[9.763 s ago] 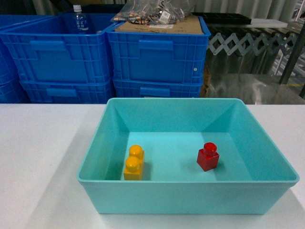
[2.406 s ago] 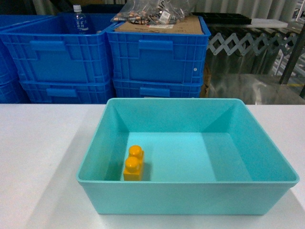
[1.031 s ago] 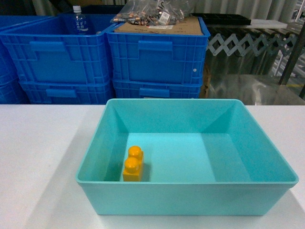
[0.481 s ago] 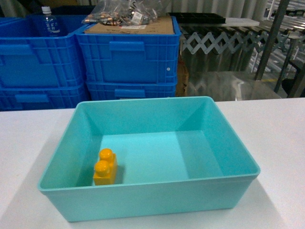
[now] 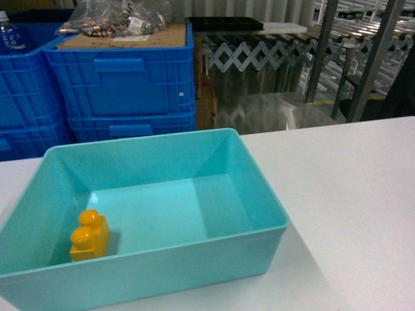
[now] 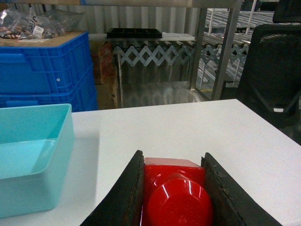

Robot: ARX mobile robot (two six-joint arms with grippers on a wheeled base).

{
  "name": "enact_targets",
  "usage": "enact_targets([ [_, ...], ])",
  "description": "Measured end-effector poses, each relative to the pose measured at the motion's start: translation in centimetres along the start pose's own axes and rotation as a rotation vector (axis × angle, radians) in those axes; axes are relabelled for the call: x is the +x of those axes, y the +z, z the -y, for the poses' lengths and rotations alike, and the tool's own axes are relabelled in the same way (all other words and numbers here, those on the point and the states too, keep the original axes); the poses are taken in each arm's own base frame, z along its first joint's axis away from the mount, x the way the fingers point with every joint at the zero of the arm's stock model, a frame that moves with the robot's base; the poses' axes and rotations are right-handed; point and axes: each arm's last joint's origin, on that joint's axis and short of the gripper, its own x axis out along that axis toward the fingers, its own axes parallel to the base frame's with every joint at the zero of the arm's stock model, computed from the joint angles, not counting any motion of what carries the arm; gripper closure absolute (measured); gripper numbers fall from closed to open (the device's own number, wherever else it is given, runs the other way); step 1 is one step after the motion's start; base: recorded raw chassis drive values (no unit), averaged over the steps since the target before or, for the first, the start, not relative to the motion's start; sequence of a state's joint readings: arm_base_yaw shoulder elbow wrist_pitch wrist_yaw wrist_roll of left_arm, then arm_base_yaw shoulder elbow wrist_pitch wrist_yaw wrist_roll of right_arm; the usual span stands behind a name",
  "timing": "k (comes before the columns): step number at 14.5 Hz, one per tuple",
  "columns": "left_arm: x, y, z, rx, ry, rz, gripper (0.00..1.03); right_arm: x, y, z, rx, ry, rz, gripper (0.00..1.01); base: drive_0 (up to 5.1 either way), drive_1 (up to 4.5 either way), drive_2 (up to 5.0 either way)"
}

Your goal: Pick red block from blue box to shelf

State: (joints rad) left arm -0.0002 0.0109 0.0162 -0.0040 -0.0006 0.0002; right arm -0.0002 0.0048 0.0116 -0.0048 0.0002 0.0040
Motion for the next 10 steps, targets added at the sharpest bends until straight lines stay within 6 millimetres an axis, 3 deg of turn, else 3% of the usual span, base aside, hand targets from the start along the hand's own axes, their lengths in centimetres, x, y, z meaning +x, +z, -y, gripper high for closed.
enact_targets([
  [10, 0.0, 0.0, 0.0, 0.0, 0.0, 0.0, 0.05, 0.0, 0.0, 0.0, 0.0, 0.0, 0.0, 0.74, -1.6, -1.61, -1.6],
])
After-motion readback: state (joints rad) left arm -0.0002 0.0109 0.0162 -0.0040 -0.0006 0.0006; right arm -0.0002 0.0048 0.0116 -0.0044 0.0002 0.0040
